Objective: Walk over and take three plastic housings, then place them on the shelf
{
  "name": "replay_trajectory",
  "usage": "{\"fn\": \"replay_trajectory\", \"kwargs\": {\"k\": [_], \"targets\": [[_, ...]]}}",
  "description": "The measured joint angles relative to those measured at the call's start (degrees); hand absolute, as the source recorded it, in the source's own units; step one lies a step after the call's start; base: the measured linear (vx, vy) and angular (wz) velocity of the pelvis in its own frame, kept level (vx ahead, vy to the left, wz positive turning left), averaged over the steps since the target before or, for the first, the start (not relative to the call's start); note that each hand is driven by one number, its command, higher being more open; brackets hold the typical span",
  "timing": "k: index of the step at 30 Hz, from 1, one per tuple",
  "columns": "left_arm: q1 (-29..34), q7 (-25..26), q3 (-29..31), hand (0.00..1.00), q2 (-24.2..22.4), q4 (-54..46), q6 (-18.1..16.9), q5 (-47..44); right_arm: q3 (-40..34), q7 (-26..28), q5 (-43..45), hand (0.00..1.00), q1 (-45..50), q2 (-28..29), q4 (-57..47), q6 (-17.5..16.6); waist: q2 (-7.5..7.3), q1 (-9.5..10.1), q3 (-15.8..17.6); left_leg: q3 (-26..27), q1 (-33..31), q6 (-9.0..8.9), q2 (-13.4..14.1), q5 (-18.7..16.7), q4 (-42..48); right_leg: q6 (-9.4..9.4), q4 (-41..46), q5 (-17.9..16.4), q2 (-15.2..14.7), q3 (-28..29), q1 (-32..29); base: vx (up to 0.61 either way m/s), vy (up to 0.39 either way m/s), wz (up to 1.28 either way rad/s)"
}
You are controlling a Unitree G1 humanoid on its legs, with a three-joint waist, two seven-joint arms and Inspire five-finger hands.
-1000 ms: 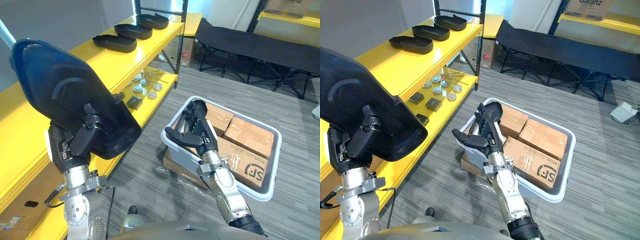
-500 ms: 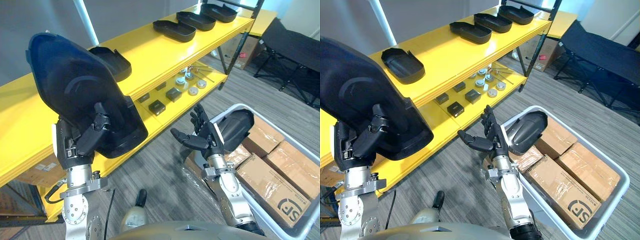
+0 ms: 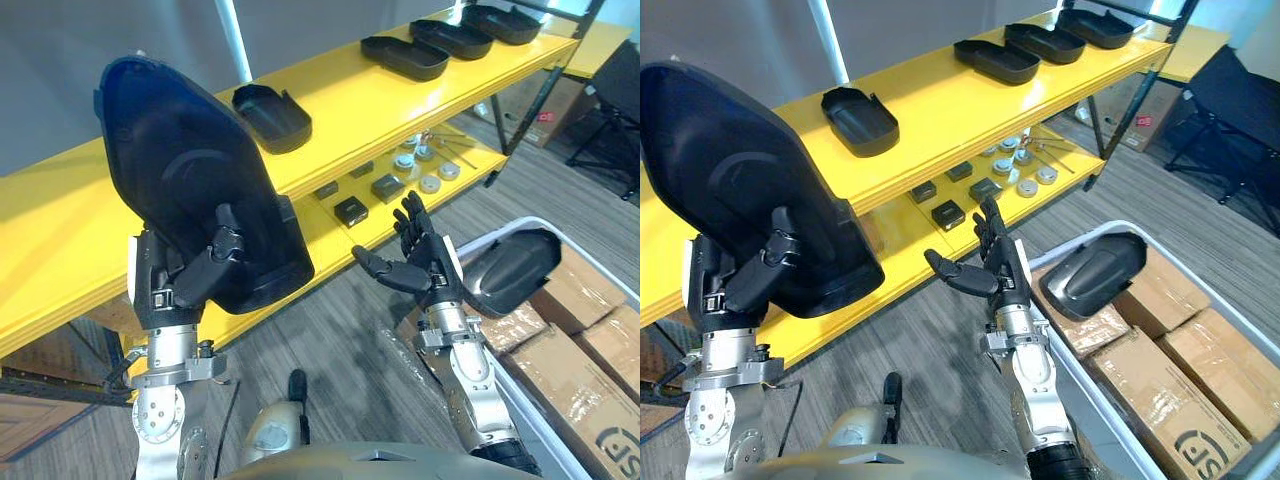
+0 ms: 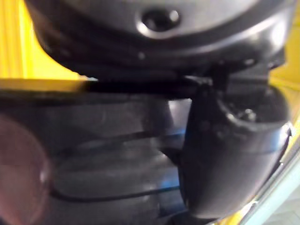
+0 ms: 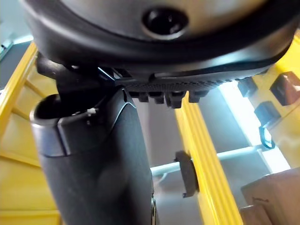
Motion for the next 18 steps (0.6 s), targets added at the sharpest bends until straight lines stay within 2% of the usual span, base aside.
{"fn": "replay_trajectory", "kwargs": {"k": [1, 2, 3, 4, 5, 6, 7, 8, 9, 10, 11, 12, 13, 15, 16, 17, 18], "targets": [[-0.04, -0.38, 0.27, 0.00, -0.23, 0.12, 0.03, -0.01, -0.19, -1.00, -0.08, 1.00, -0.07, 0.06, -0.31, -0.87, -0.32, -0.21, 0.31, 0.06, -0.23, 0.63, -0.95, -2.25, 2.06, -3.81, 2.74, 1.91, -0.87, -0.01, 0.78, 0.15, 0.120, 0.43], [-0.12, -0.57, 0.01, 0.00, -0.41, 0.31, 0.06, 0.01, -0.40, -1.85, 0.05, 1.00, 0.09, -0.23, -0.40, -1.15, 0.22, -0.36, 0.07, -1.03, 0.01, 1.25, -1.46, -3.21, 3.04, -6.91, 8.77, 4.80, -2.39, 1.20, -1.31, 0.18, 0.193, 0.48], [-0.28, -1.13, 0.04, 0.00, 0.32, 0.18, -0.08, 0.03, -0.96, -2.08, 1.10, 1.00, 0.20, 0.06, -0.40, -1.70, 0.30, -0.18, -0.05, -1.54, 1.50, 2.06, -1.84, -4.08, 2.55, -11.08, 16.75, 9.51, -4.24, 4.33, -5.15, 0.14, 0.201, 0.37], [-0.55, -1.07, 0.13, 0.00, 1.06, 0.08, -0.18, 0.14, -1.35, -1.45, 2.16, 1.00, 0.10, 0.19, -0.41, -2.27, 0.23, -0.26, -0.05, -1.92, 2.35, 2.48, -2.11, -4.62, 2.17, -11.12, 20.19, 12.03, -4.71, 6.77, -6.91, 0.22, 0.216, 0.37], [-1.72, -0.32, 0.66, 0.00, 2.91, 0.12, -0.27, 0.13, -1.70, -0.14, 3.99, 1.00, -0.45, 1.12, -0.72, -3.41, -0.10, -0.95, 0.05, -4.17, 3.56, 3.37, -2.41, -5.13, 1.24, -7.83, 28.20, 11.73, -3.72, 12.42, -10.85, 0.32, 0.104, 0.60], [-3.88, 0.63, 1.28, 0.00, 3.72, 1.02, -0.25, 0.11, -1.71, 1.04, 4.94, 1.00, -1.33, 1.69, -1.66, -4.27, -0.12, -2.33, 0.23, -6.67, 5.37, 4.56, -2.70, -4.88, 0.10, -7.01, 34.76, 5.30, -0.09, 15.76, -14.12, 0.33, 0.071, 0.71], [-5.10, 0.96, 1.37, 0.00, 3.78, 1.73, -0.24, 0.06, -1.77, 1.44, 4.94, 1.00, -1.52, 1.58, -2.38, -4.57, 0.32, -2.86, 0.46, -7.69, 6.47, 4.65, -2.69, -4.96, -0.46, -6.93, 36.04, 2.97, 1.92, 16.41, -14.93, 0.31, 0.033, 0.80], [-7.83, 1.42, 1.32, 0.00, 4.02, 2.97, -0.24, -0.18, -1.75, 1.71, 4.85, 1.00, -1.81, 1.38, -4.48, -4.94, 0.98, -3.39, 0.77, -9.44, 8.89, 4.76, -2.74, -5.25, -1.50, -7.72, 34.82, -0.47, 5.40, 16.41, -16.45, 0.25, 0.047, 0.67], [-10.39, 1.94, 0.98, 0.00, 4.42, 3.87, -0.24, -0.34, -1.60, 1.53, 4.48, 1.00, -2.91, 1.38, -6.30, -5.84, 1.34, -3.52, 0.90, -10.58, 10.44, 4.59, -2.75, -5.70, -1.94, -8.52, 29.95, -2.23, 7.89, 16.66, -18.35, 0.23, 0.032, 0.65], [-11.61, 2.07, 0.90, 0.00, 4.50, 4.26, -0.23, -0.33, -1.51, 1.46, 4.45, 1.00, -3.83, 1.34, -7.12, -6.27, 1.46, -3.70, 0.84, -11.31, 10.84, 4.27, -2.71, -5.82, -2.00, -8.55, 26.72, -2.24, 9.04, 17.18, -19.46, 0.22, -0.013, 0.64], [-13.83, 2.99, 0.31, 0.00, 4.85, 5.16, -0.24, -0.06, -1.10, 0.36, 4.29, 1.00, -5.89, 1.00, -8.90, -6.98, 1.57, -4.12, 0.80, -12.66, 11.22, 3.68, -2.68, -6.31, -1.84, -7.95, 19.64, -1.85, 11.05, 19.93, -21.25, 0.20, -0.065, 0.86], [-15.22, 4.23, -0.36, 0.00, 5.37, 6.06, -0.21, 0.16, -1.07, -0.86, 3.75, 1.00, -8.33, 0.72, -10.17, -7.08, 1.58, -5.14, 0.75, -14.71, 11.27, 3.04, -2.72, -6.76, -1.25, -6.41, 13.85, -0.52, 12.43, 23.00, -22.56, 0.20, -0.091, 0.95], [-15.66, 4.88, -0.74, 0.00, 5.66, 6.49, -0.11, 0.27, -1.15, -1.44, 2.58, 1.00, -9.39, 0.51, -10.80, -7.16, 1.54, -5.31, 0.73, -15.50, 11.41, 2.55, -2.76, -7.08, -1.03, -5.63, 11.34, 0.12, 12.64, 23.56, -22.73, 0.19, -0.151, 0.94], [-15.91, 5.76, -1.15, 0.00, 6.38, 7.47, 0.19, 0.23, -1.29, -1.74, 2.18, 1.00, -12.40, -0.91, -12.10, -7.45, -0.01, -5.06, -0.28, -17.76, 11.77, 0.45, -3.51, -9.44, 0.01, -6.48, 2.71, 6.51, 12.67, 23.64, -20.90, 0.26, -0.272, 0.73], [-15.64, 6.36, -1.03, 0.00, 6.49, 7.95, 0.28, 0.22, -1.31, -1.70, 2.15, 1.00, -13.65, -1.38, -12.36, -7.48, -0.91, -4.71, -0.94, -16.71, 11.59, -0.13, -3.05, -12.12, 1.51, -5.83, -1.48, 13.89, 12.24, 22.55, -18.38, 0.22, -0.250, 0.57], [-15.46, 6.39, -1.16, 0.00, 5.73, 8.51, 0.41, 0.05, -1.33, -1.55, 2.16, 1.00, -14.18, -1.91, -12.36, -7.42, 0.43, -4.74, -1.09, -14.33, 11.17, -0.41, -0.90, -13.48, 2.80, -6.21, -2.68, 14.14, 13.23, 20.87, -16.87, 0.24, -0.291, 0.68], [-15.21, 6.23, -1.19, 0.00, 4.71, 9.08, 0.62, -0.08, -1.37, -1.41, 2.21, 1.00, -14.93, -3.56, -12.54, -7.39, 2.32, -4.94, -2.04, -8.68, 10.46, -2.07, 3.52, -13.84, 4.10, -6.73, -5.86, 14.76, 15.10, 18.26, -14.63, 0.22, -0.207, 0.52]]}}
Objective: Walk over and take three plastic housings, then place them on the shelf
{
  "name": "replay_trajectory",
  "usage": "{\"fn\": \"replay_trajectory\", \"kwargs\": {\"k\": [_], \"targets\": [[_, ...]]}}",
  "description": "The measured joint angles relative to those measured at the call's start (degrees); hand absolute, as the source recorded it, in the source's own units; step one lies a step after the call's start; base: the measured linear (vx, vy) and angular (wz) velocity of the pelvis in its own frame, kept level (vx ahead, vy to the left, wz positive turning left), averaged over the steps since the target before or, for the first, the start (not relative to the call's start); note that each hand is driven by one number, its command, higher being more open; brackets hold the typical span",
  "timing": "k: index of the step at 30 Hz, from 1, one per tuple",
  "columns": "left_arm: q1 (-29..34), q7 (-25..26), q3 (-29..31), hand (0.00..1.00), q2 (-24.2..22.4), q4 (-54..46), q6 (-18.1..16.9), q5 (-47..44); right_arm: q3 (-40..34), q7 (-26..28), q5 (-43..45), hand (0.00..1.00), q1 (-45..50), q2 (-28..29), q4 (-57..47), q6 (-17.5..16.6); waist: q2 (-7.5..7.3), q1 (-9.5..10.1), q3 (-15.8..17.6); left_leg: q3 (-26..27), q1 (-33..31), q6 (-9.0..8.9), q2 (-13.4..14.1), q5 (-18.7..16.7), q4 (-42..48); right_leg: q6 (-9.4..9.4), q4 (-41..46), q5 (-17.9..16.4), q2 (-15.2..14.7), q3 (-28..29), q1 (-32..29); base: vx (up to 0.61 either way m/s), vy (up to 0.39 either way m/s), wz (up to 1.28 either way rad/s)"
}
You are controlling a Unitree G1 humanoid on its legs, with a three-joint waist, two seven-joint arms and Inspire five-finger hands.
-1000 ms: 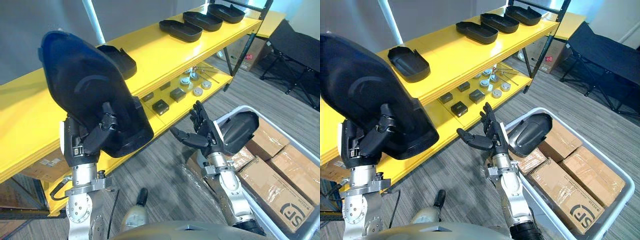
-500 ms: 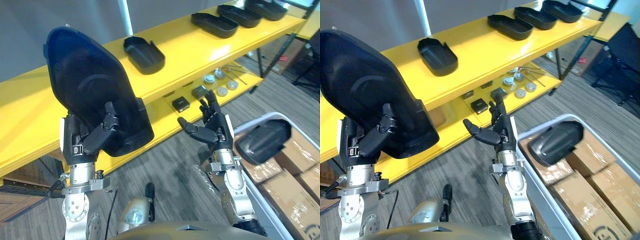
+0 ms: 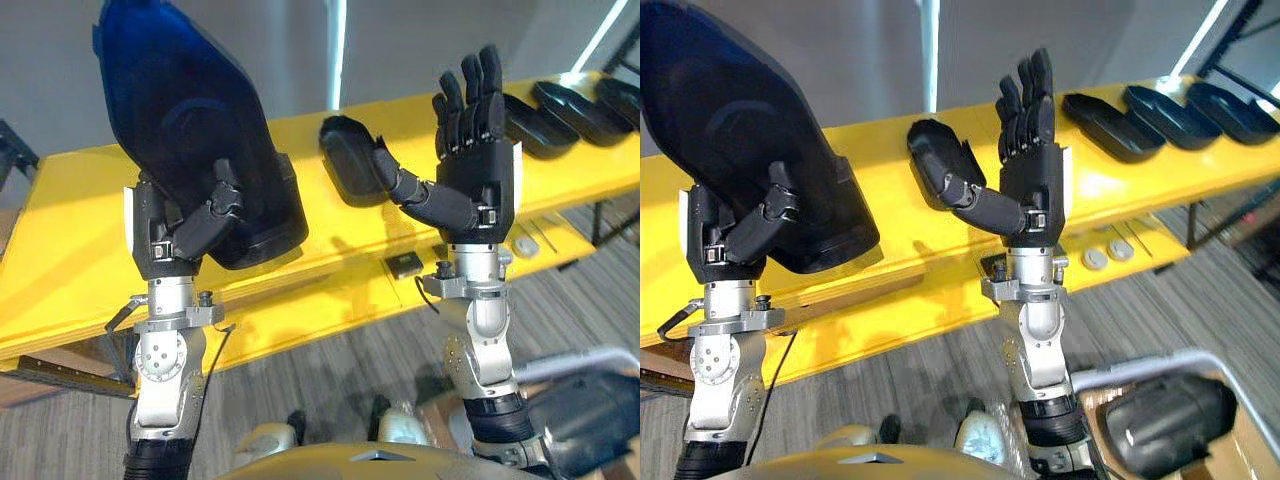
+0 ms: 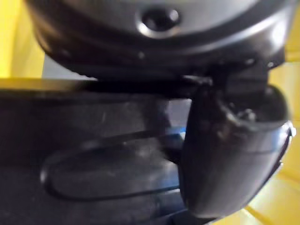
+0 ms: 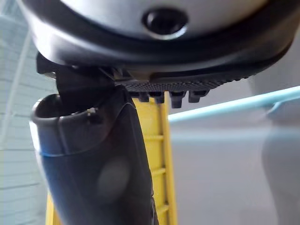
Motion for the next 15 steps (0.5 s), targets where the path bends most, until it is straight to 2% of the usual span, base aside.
{"fn": "replay_trajectory", "kwargs": {"k": [1, 2, 4, 8, 12, 15], "targets": [[0.03, -0.46, -0.05, 0.00, -0.74, 0.20, 0.01, 0.03, -0.57, 0.03, 0.04, 1.00, -0.46, -0.66, -0.04, 0.57, 1.12, 0.39, -0.61, 2.48, 0.64, -1.34, 1.91, 0.75, -0.98, -0.35, -1.80, 0.29, 1.17, -0.71, 1.17, 0.26, -0.231, 0.44], [0.03, -0.68, -0.06, 0.00, -0.94, 0.20, 0.02, 0.11, -1.06, -0.15, -0.02, 1.00, -0.47, -1.22, -0.10, 1.10, 1.47, 0.32, -0.82, 3.29, 0.90, -1.93, 2.46, 1.10, -1.70, -0.40, -2.53, 0.31, 1.44, -1.37, 1.90, 0.21, -0.113, 0.31], [0.05, -1.41, -1.19, 0.00, -1.45, 0.05, 0.03, 0.26, -3.80, -0.79, 0.07, 1.00, 0.88, -1.75, -0.31, 2.61, 2.23, -0.01, -1.31, 4.82, 3.08, -2.07, 3.05, 2.03, -4.48, -0.42, -4.38, 0.29, 2.18, -2.60, 4.46, 0.18, -0.068, 0.26], [1.26, -1.01, -2.29, 0.00, -1.52, -1.70, 0.96, 0.36, -6.78, 0.18, 3.66, 1.00, 4.89, -1.53, -1.50, 3.48, 2.25, -0.21, -1.36, 4.99, 4.38, -2.04, 2.52, 2.05, -5.28, -0.41, -5.75, 0.27, 1.90, -3.05, 6.18, 0.12, 0.018, 0.08], [2.31, 1.29, -2.62, 0.00, -1.63, -2.16, 2.46, 4.78, -8.24, 1.50, 6.11, 1.00, 7.13, -1.53, -2.69, 5.96, 2.24, -0.24, -1.35, 4.15, 1.88, -2.11, 1.44, 2.03, -2.03, -0.42, -6.22, 0.20, 0.51, -3.80, 6.74, 0.03, 0.049, 0.27], [2.28, 0.97, -3.20, 0.00, -1.58, -2.19, 3.91, 6.22, -8.31, 1.01, 5.94, 1.00, 7.18, -1.75, -2.70, 5.94, 2.41, -0.42, -0.21, 3.59, 0.58, -2.92, 0.50, 0.98, 1.78, -0.35, -6.50, 0.19, -1.04, -4.59, 8.75, -0.04, 0.049, 0.36]]}}
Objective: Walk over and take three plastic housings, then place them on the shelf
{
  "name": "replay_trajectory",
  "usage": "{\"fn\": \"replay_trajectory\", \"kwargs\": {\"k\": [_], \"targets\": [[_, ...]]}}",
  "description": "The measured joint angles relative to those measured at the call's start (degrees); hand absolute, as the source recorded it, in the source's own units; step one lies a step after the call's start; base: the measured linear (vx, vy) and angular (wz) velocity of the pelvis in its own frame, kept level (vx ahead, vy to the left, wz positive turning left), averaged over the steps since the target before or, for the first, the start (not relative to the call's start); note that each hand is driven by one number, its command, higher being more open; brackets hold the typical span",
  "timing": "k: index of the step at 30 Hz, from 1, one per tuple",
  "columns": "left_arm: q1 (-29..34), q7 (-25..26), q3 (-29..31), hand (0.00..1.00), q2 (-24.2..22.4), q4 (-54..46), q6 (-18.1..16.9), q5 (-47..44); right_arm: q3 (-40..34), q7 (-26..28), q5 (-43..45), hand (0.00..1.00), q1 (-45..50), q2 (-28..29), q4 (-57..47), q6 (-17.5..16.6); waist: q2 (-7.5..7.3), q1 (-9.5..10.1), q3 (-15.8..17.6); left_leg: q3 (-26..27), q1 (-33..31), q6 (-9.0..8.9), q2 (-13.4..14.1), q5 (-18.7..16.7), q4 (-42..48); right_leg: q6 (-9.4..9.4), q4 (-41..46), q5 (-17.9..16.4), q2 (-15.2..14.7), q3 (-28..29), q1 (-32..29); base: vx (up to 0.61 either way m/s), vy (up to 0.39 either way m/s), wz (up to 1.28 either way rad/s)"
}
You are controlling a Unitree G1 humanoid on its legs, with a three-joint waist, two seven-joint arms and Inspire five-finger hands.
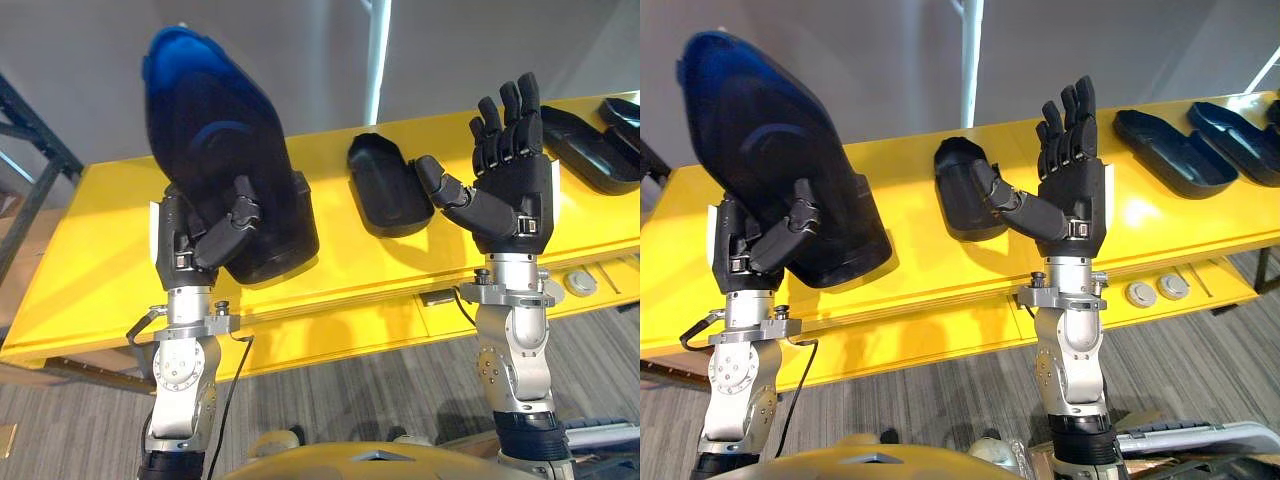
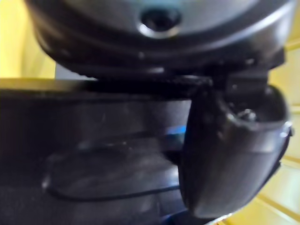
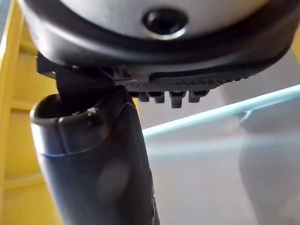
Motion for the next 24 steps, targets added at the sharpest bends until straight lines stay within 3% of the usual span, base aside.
{"fn": "replay_trajectory", "kwargs": {"k": [1, 2, 3, 8, 15, 20, 24], "targets": [[0.01, -0.02, -0.01, 0.00, 0.04, -0.11, 0.17, 0.77, -0.04, -0.21, 0.03, 1.00, 0.06, -0.12, 0.00, -0.01, 0.44, 0.06, -0.03, 1.04, 0.21, 0.33, 0.42, -0.49, -0.01, 0.15, 0.01, -0.09, 0.00, -0.04, 0.21, -0.08, 0.075, 0.10], [-0.03, -0.29, -0.01, 0.00, 0.40, -0.85, 0.67, 1.06, -0.10, -0.43, 0.43, 1.00, 0.13, -0.11, 0.04, -0.38, 0.95, 0.04, -0.04, 3.22, 0.76, 1.42, 0.56, -1.61, -0.66, 1.89, 0.33, -0.68, -0.36, 0.12, 0.21, -0.10, 0.104, -0.15], [0.05, -0.59, 0.01, 0.00, 0.98, -1.38, 0.86, 0.96, -0.02, -0.54, 0.90, 1.00, 0.86, 0.33, 0.04, -0.62, 0.73, 0.25, 0.23, 4.57, 1.46, 1.89, -0.30, -1.27, -1.56, 2.31, 0.82, -0.48, -1.44, 1.27, -0.18, -0.10, 0.124, -0.23], [0.07, -2.36, 2.20, 0.00, 2.64, -3.14, 5.11, 0.25, 1.19, -1.08, 0.73, 1.00, 5.68, 3.43, 0.03, -0.76, 0.02, -0.92, 0.19, 9.93, 3.06, 4.23, -3.07, -0.28, -6.04, 2.31, 3.05, -0.51, -5.19, 1.48, -2.94, -0.09, 0.137, -0.23], [-4.17, -4.07, 1.84, 0.00, 5.98, -1.37, 12.26, -3.42, 1.73, 1.02, 0.83, 1.00, 6.53, 3.01, 0.01, -0.35, -0.19, -2.72, 0.14, 7.35, 1.34, 4.88, -3.68, 2.66, -7.33, 4.55, 2.02, 0.98, -5.37, -1.01, -3.30, 0.05, 0.009, 0.19], [-14.69, -4.29, 0.70, 0.00, 9.65, 12.08, 16.41, -9.58, 4.56, 7.52, 0.86, 1.00, 3.81, -1.17, 0.15, 2.79, -0.21, -3.00, 0.13, 6.93, 1.43, 4.14, -2.71, 3.62, -8.64, 4.47, 1.26, 1.01, -4.16, -1.14, -3.20, 0.02, -0.028, 0.06], [-19.11, -2.22, 1.05, 0.00, 10.84, 19.62, 17.10, -15.08, 6.14, 11.06, 1.38, 1.00, 2.34, -2.59, 0.28, 3.41, -0.30, -3.82, 0.19, 7.91, 2.05, 4.08, -2.63, 4.30, -10.17, 4.44, 1.26, 1.00, -3.87, 0.09, -3.95, -0.02, 0.001, -0.15]]}}
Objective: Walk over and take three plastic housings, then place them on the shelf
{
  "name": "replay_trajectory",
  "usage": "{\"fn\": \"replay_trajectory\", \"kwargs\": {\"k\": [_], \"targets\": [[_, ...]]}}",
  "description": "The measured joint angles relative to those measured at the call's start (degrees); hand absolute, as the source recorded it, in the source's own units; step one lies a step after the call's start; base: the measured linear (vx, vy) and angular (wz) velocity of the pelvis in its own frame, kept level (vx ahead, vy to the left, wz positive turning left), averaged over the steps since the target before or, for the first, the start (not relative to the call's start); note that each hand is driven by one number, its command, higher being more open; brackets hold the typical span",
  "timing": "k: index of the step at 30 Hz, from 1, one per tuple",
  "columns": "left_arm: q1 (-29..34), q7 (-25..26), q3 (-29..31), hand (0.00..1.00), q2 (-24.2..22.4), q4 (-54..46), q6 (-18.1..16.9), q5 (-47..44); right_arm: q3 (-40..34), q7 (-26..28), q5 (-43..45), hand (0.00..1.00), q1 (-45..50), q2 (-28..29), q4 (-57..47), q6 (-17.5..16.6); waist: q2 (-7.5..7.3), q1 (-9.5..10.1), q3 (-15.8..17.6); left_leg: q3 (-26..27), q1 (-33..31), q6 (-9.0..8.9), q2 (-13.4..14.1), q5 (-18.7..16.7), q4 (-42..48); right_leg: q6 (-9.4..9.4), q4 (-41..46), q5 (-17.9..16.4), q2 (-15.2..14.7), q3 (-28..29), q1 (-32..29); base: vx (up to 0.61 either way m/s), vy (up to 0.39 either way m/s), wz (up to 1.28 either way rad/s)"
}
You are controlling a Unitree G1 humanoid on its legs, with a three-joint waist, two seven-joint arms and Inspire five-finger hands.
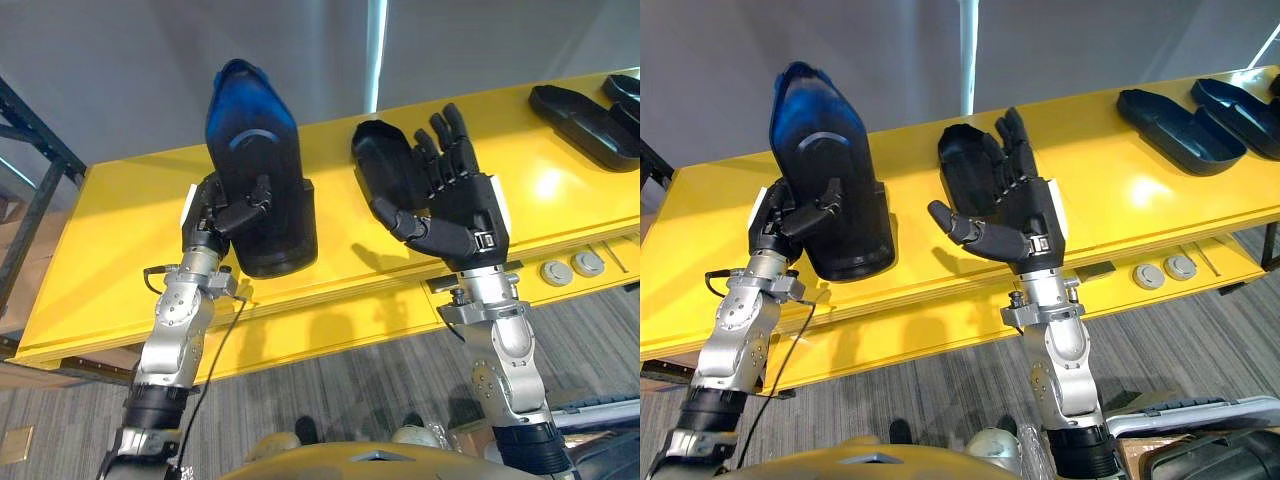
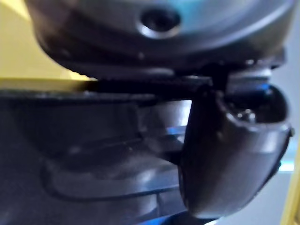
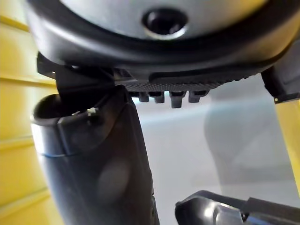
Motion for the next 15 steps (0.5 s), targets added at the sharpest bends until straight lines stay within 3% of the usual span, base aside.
{"fn": "replay_trajectory", "kwargs": {"k": [9, 15], "targets": [[-13.63, 2.58, 1.40, 0.00, 0.03, 15.99, -0.08, -6.86, 3.86, 3.89, 1.97, 1.00, -5.26, -1.28, 3.08, 2.25, 0.15, -1.93, 2.48, 1.69, -0.15, 0.19, -0.32, 2.01, -2.43, -0.62, 3.24, -0.49, -0.23, 2.94, -4.18, -0.04, 0.005, -0.12], [-16.80, 3.53, 1.74, 0.00, 0.03, 20.34, 0.53, -7.42, 4.70, 4.69, 2.06, 1.00, -6.01, -2.44, 3.08, 4.10, 0.58, -2.57, 3.40, 2.06, 0.10, 0.17, -0.38, 3.34, -4.05, -1.00, 5.37, -1.13, -0.30, 3.94, -6.05, -0.03, -0.009, -0.04]]}}
